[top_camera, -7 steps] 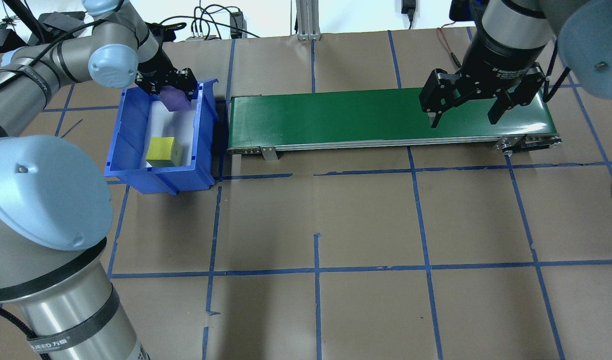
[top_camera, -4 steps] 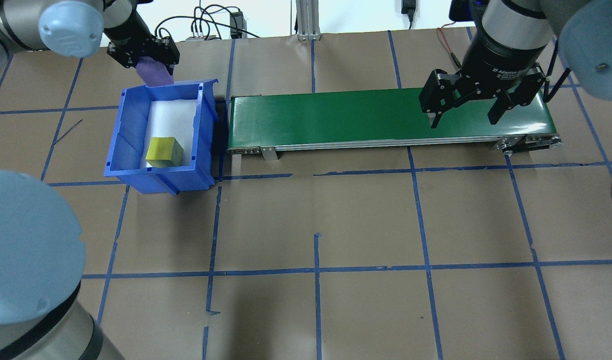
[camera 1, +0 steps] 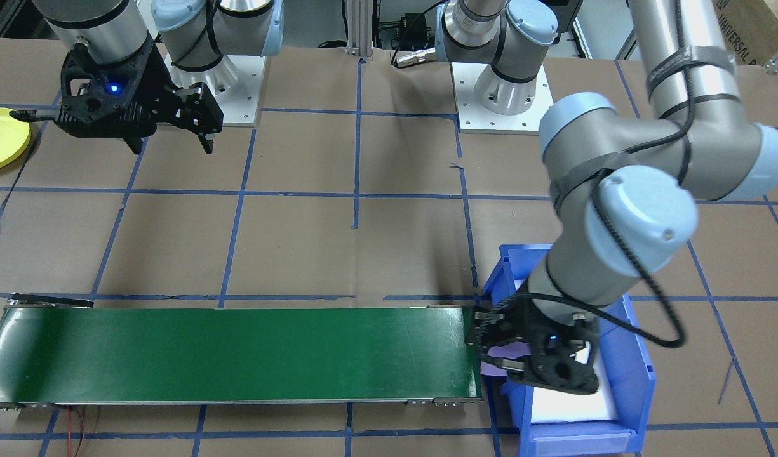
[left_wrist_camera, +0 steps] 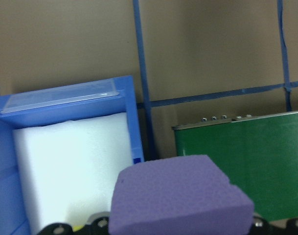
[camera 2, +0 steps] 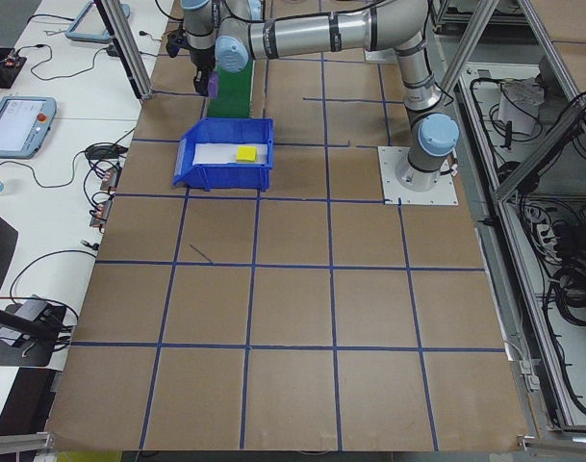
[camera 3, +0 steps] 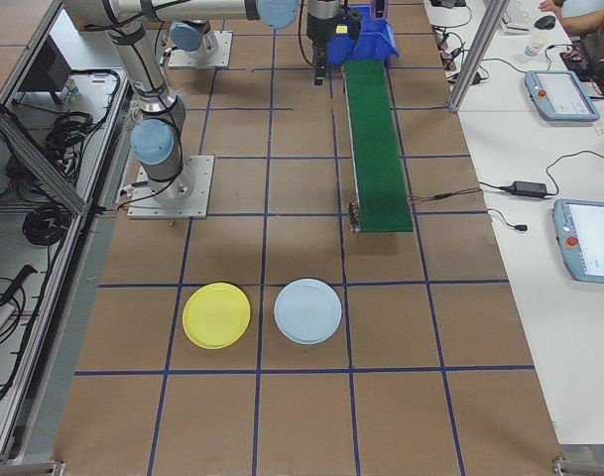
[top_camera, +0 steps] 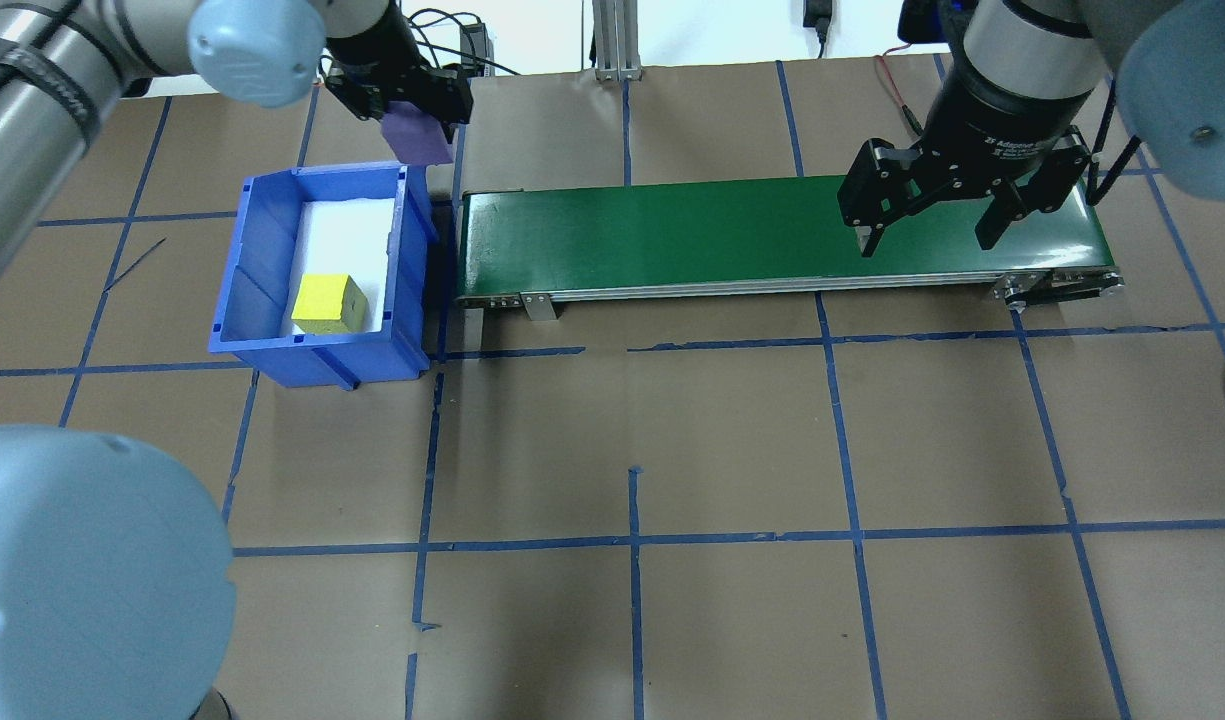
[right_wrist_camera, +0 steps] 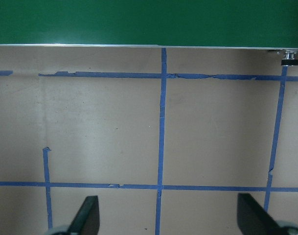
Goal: Move block left to right into plate
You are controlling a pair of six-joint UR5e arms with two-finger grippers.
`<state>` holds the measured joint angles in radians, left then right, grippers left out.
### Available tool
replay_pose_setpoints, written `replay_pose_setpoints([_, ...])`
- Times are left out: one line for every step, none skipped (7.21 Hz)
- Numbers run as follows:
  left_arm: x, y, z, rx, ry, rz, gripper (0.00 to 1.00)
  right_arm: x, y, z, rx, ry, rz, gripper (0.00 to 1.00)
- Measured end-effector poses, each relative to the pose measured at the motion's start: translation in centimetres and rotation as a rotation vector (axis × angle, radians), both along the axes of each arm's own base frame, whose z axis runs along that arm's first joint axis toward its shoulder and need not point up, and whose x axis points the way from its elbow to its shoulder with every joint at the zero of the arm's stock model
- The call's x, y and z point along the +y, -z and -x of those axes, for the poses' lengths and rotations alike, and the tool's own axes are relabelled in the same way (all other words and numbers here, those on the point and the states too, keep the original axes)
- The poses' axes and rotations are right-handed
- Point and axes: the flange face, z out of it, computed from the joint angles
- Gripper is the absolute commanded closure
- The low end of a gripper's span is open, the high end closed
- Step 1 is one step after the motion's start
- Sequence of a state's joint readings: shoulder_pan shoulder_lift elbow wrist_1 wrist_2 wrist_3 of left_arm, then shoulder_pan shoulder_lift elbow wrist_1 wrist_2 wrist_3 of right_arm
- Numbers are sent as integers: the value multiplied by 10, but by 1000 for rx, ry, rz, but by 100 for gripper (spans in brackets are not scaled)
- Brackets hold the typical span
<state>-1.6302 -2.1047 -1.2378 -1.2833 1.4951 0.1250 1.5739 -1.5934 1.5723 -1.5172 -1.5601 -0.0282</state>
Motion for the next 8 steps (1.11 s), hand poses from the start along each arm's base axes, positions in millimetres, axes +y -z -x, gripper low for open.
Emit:
replay_pose_setpoints([3, 24, 31, 1, 25, -31, 53, 0, 0, 0, 0, 0, -1, 0])
replay_pose_setpoints([11, 45, 57, -1, 52, -65, 57, 0, 0, 1, 0, 1, -1, 0])
replay_pose_setpoints([22, 69, 70, -6, 64, -88, 55, -1, 1, 1, 0, 2, -2, 0])
replay_pose_setpoints([32, 92, 76, -7, 59, -81, 40, -1, 1, 2, 1, 3, -2, 0])
replay_pose_setpoints([38, 106, 78, -3, 48, -65, 0, -1, 1, 2, 0, 3, -3, 0])
replay_pose_setpoints([40, 110, 79, 0, 39, -53, 0, -2, 2, 2, 0, 4, -3, 0])
replay_pose_setpoints([42, 100, 80, 5, 30, -32, 0, -2, 2, 2, 0, 4, -3, 0])
replay_pose_setpoints([46, 77, 80, 13, 22, 5, 0, -2, 2, 3, 0, 5, -4, 0])
